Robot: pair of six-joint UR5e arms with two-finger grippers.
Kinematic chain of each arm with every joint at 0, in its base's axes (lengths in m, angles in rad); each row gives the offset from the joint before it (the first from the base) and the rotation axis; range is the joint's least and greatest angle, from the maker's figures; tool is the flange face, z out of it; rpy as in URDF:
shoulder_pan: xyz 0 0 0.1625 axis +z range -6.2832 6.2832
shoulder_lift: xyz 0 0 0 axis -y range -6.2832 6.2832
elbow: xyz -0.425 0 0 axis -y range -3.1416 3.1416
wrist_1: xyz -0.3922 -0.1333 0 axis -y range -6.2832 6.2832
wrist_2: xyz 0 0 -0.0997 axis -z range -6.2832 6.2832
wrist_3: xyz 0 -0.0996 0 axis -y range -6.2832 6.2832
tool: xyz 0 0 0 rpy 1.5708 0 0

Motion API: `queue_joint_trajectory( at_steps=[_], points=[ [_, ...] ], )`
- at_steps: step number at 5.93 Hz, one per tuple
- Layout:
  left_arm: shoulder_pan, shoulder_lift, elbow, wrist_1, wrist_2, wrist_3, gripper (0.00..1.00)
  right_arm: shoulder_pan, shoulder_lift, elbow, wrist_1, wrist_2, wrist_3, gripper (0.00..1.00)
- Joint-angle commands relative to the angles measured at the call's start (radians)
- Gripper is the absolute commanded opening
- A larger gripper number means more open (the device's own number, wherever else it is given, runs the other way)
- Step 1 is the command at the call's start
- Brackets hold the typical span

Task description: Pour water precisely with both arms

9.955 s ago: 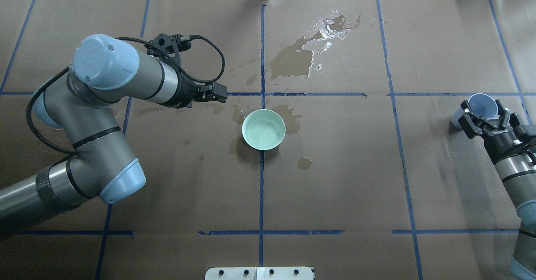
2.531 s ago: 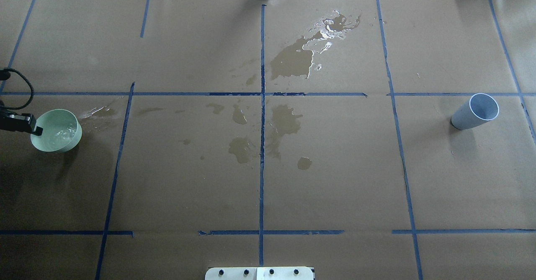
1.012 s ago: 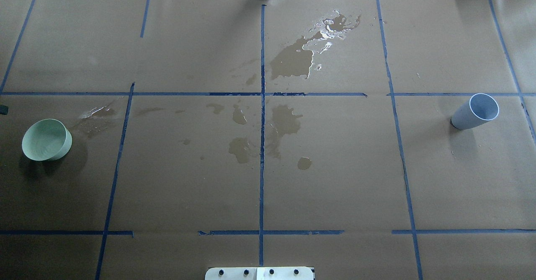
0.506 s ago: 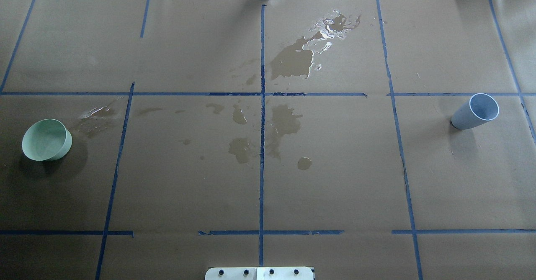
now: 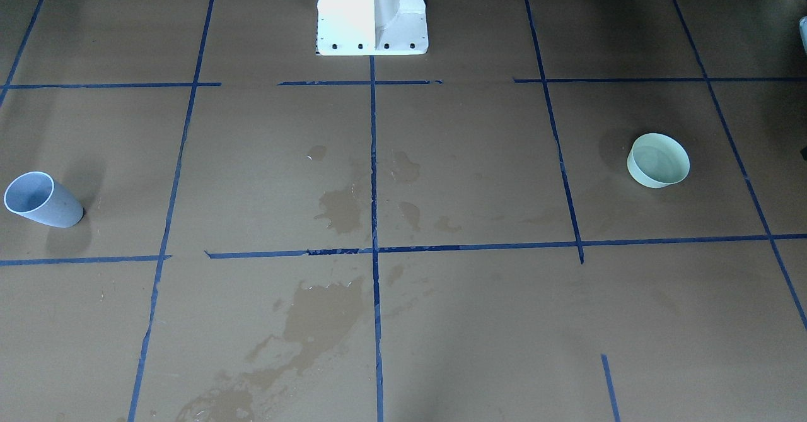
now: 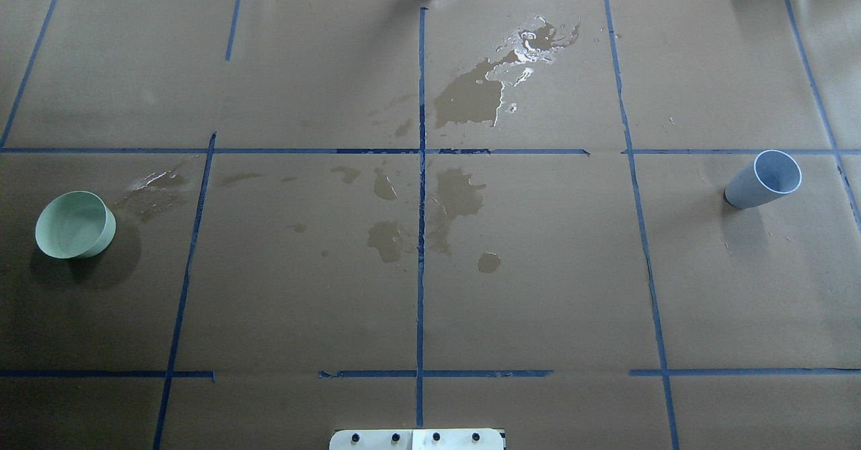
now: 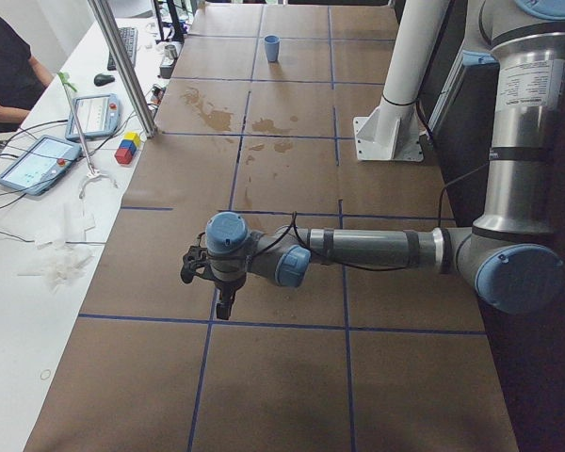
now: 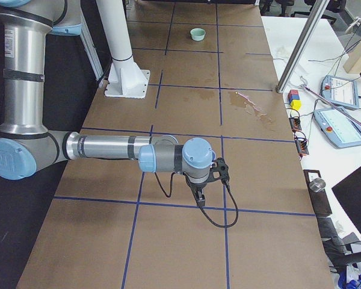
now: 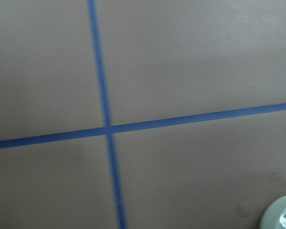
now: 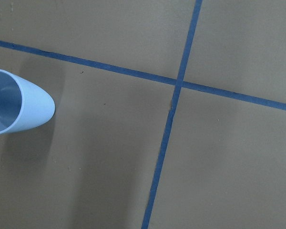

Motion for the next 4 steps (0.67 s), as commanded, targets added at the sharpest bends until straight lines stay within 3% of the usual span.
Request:
queue_joint_trajectory(
  at_steps=[1, 2, 4],
  points=[
    [-0.038, -0.008, -0.139, 0.335, -0.004, 0.103, 1.0, -0.008, -0.009, 0.001, 0.0, 0.002, 0.005, 1.0],
    [-0.071, -0.009, -0.214, 0.492, -0.006, 0.154, 1.0, -0.011, -0.009, 0.001, 0.002, 0.003, 0.005, 1.0],
    [-0.077, 0.045, -0.225, 0.495, -0.01, 0.14, 1.0, -0.02, -0.009, 0.001, 0.005, -0.001, 0.003, 1.0]
  ],
)
